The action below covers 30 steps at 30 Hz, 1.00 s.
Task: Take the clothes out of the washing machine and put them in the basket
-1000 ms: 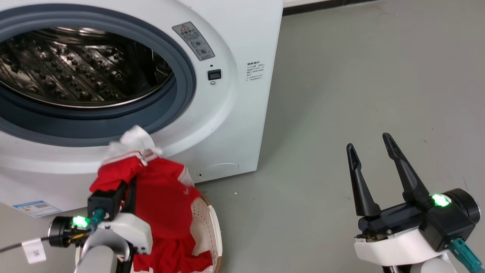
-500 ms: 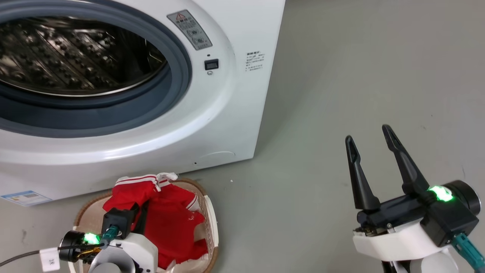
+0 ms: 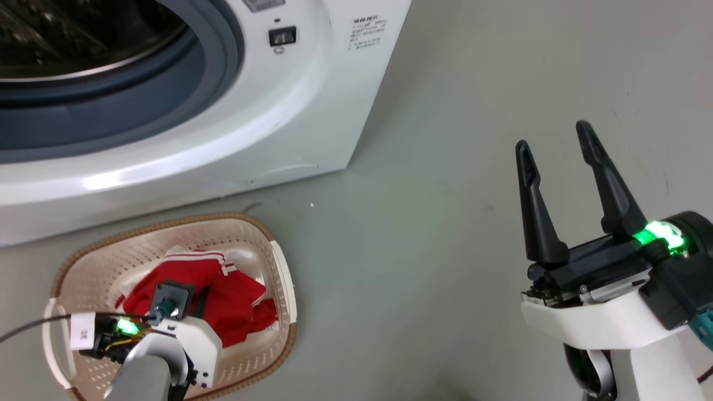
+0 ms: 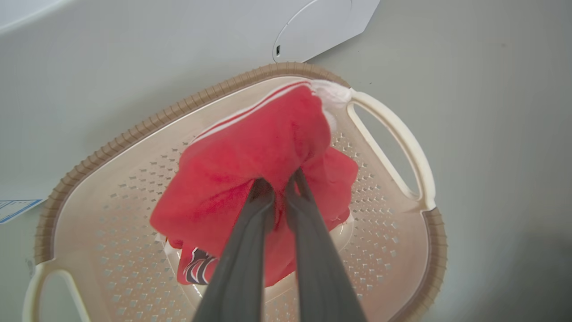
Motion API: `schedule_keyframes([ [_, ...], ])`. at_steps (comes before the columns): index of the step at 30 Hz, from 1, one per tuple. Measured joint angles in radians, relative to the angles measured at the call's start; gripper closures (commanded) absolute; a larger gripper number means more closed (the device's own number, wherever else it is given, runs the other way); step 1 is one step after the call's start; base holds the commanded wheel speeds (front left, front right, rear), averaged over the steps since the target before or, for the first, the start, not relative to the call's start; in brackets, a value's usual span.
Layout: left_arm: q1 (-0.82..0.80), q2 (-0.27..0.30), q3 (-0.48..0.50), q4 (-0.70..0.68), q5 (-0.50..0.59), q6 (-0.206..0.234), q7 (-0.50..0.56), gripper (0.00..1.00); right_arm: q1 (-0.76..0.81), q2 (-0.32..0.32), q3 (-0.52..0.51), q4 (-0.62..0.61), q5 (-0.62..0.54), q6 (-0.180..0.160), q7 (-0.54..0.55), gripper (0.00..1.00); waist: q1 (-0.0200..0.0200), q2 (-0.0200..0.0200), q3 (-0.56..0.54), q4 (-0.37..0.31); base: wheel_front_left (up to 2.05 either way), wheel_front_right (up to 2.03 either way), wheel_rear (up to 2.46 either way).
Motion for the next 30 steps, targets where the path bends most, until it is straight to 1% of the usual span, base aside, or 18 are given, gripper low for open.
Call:
schedule_keyframes([
  [5, -0.102, 0.0, -0.02, 0.123, 0.012, 0.0, 0.001, 1.0, -0.038, 0.0, -0.001, -0.014, 0.012, 0.0, 0.0, 0.0, 0.0001, 0.0, 0.081, -0.007, 0.0, 0.0, 0.0],
  [10, -0.196, 0.015, -0.039, 0.241, 0.027, 0.003, 0.039, 1.0, -0.076, 0.0, -0.001, -0.027, 0.024, 0.0, 0.0, 0.0, 0.0001, 0.0, 0.163, -0.013, 0.0, 0.0, 0.0],
  [11, -0.196, 0.015, -0.039, 0.241, 0.027, 0.003, 0.039, 1.0, -0.076, 0.0, -0.001, -0.027, 0.024, 0.0, 0.0, 0.0, 0.0001, 0.0, 0.163, -0.013, 0.0, 0.0, 0.0],
  [15, -0.257, 0.033, -0.061, 0.29, 0.046, 0.013, 0.052, 1.0, -0.103, 0.0, -0.006, -0.039, 0.032, 0.0, 0.0, 0.0, 0.0001, 0.0, 0.225, -0.02, 0.0, 0.0, 0.0],
  [23, -0.334, 0.059, -0.102, 0.333, 0.078, 0.033, 0.111, 1.0, -0.136, 0.0, -0.021, -0.052, 0.051, 0.0, 0.0, 0.0, 0.0001, 0.0, 0.334, -0.03, 0.0, 0.0, 0.0],
  [27, -0.346, 0.059, -0.112, 0.341, 0.078, 0.034, 0.119, 1.0, -0.14, 0.0, -0.026, -0.052, 0.052, 0.0, 0.0, 0.0, 0.0001, 0.0, 0.362, -0.031, 0.0, 0.0, 0.0],
  [30, -0.35, 0.057, -0.116, 0.344, 0.076, 0.037, 0.119, 1.0, -0.14, 0.0, -0.027, -0.05, 0.051, 0.0, 0.0, 0.0, 0.0001, 0.0, 0.363, -0.029, 0.0, 0.0, 0.0],
])
